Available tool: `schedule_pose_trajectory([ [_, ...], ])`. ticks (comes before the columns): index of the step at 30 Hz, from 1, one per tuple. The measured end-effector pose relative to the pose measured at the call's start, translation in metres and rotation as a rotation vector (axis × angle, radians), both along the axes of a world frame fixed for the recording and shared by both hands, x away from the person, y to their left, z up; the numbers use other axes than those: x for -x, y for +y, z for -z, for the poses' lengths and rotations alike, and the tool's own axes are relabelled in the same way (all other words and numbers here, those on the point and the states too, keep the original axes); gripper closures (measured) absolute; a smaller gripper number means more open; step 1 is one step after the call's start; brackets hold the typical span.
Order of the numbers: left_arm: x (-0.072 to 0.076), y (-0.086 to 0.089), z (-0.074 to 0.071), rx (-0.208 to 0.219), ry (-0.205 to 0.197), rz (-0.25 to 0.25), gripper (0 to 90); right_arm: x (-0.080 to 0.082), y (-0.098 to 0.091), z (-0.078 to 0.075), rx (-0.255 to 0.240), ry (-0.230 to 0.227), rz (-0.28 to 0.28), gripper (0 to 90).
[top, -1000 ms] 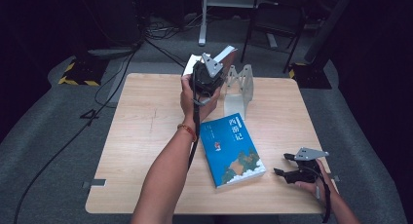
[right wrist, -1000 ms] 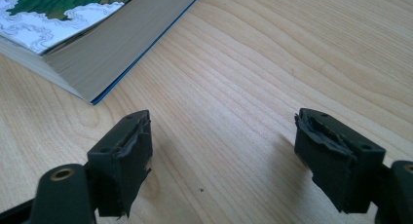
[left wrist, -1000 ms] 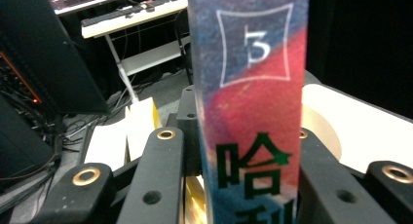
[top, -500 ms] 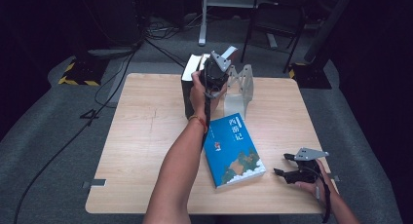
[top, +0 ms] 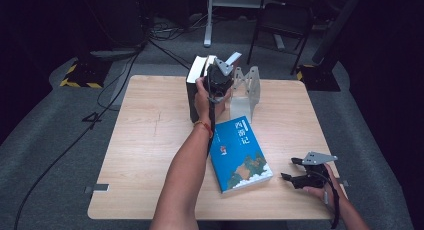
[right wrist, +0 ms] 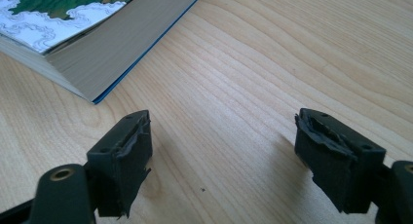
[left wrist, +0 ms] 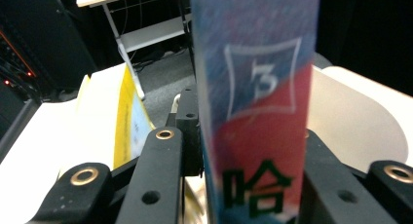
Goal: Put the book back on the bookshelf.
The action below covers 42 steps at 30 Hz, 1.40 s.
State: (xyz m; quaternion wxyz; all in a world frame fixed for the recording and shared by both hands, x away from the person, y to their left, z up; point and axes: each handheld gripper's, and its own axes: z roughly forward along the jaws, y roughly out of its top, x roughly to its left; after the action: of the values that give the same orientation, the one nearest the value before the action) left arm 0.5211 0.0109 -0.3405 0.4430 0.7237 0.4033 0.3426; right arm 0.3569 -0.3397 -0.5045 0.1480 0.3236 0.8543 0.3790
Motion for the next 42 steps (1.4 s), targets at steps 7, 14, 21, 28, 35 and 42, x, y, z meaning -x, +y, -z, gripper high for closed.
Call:
schedule_pose_trajectory([
  [7,0.015,0.010,-0.005,-0.027,0.013,0.058,70.6,0.000,0.000,0.000,0.001,0.000,0.001,21.4],
  [14,0.024,0.011,-0.012,-0.053,0.023,0.090,67.2,0.000,0.001,0.000,-0.001,0.000,0.002,21.4],
  [21,0.018,0.005,-0.022,-0.088,0.050,0.095,67.6,0.000,0.001,0.000,0.000,-0.001,0.002,21.4],
  [28,0.011,-0.004,-0.026,-0.117,0.045,0.076,72.7,0.000,0.001,0.000,0.000,0.000,0.002,21.4],
  [35,-0.013,-0.006,-0.033,-0.059,0.022,0.011,73.2,0.000,0.001,0.000,-0.002,-0.001,0.002,21.4],
  [42,-0.029,-0.020,-0.041,-0.023,-0.041,-0.029,73.3,0.001,0.001,0.000,-0.002,0.002,0.002,21.4],
])
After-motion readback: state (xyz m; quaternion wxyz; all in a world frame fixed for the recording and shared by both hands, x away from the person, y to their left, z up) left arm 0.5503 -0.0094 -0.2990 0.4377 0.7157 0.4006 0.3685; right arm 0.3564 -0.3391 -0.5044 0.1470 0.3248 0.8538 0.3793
